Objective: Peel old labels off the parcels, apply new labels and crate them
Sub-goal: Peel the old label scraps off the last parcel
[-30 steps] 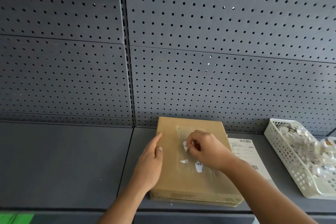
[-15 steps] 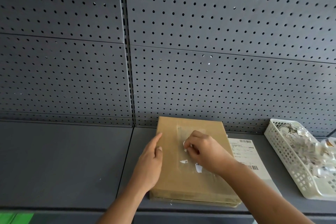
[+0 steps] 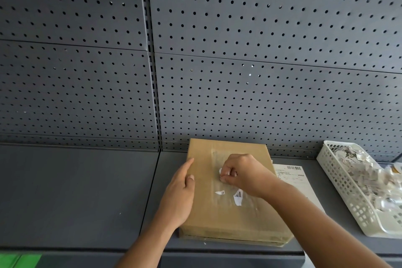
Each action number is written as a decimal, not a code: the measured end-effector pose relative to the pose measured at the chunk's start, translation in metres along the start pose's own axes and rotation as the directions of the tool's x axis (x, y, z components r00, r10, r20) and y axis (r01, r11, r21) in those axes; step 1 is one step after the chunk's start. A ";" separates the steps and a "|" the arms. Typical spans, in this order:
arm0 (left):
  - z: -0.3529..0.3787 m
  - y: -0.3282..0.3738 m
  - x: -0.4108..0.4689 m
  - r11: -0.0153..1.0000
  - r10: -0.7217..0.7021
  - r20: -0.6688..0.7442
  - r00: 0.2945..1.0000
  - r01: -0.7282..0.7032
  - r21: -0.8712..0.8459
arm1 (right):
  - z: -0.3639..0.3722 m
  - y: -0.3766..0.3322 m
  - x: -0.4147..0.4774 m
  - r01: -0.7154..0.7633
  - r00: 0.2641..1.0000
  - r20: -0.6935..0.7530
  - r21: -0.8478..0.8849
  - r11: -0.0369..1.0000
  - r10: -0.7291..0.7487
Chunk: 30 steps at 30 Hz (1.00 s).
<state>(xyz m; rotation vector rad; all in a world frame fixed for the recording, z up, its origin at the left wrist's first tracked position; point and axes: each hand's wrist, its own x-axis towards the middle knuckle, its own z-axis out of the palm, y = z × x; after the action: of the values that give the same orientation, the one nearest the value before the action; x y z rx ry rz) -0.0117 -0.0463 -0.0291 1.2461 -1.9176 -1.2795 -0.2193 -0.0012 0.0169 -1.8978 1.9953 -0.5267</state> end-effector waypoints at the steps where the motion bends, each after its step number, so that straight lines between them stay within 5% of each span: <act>1: 0.000 -0.001 0.000 1.000 -0.001 0.000 1.000 0.001 0.000 | 0.001 -0.001 0.000 0.005 1.000 -0.012 -0.009 1.000 -0.005; 5: 0.001 0.000 0.000 1.000 -0.004 0.011 1.000 0.004 -0.013 | 0.004 -0.002 -0.003 -0.001 0.995 -0.101 0.002 1.000 0.001; 9: 0.000 0.000 0.000 1.000 -0.003 0.008 1.000 0.003 -0.005 | -0.003 -0.002 -0.004 -0.051 0.999 -0.008 0.065 0.997 0.052; 22: 0.000 -0.002 0.000 1.000 -0.008 0.014 1.000 0.008 -0.009 | 0.001 -0.003 -0.009 -0.050 0.995 -0.080 0.094 0.994 0.058; 30: 0.001 -0.001 0.001 1.000 -0.013 0.007 1.000 0.013 -0.017 | 0.011 0.001 -0.006 0.086 0.987 -0.126 -0.129 0.988 -0.102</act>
<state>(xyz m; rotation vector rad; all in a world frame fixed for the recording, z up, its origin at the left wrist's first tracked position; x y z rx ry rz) -0.0123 -0.0467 -0.0300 1.2488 -1.9030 -1.3057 -0.2144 0.0043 0.0064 -2.0906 2.0719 -0.5806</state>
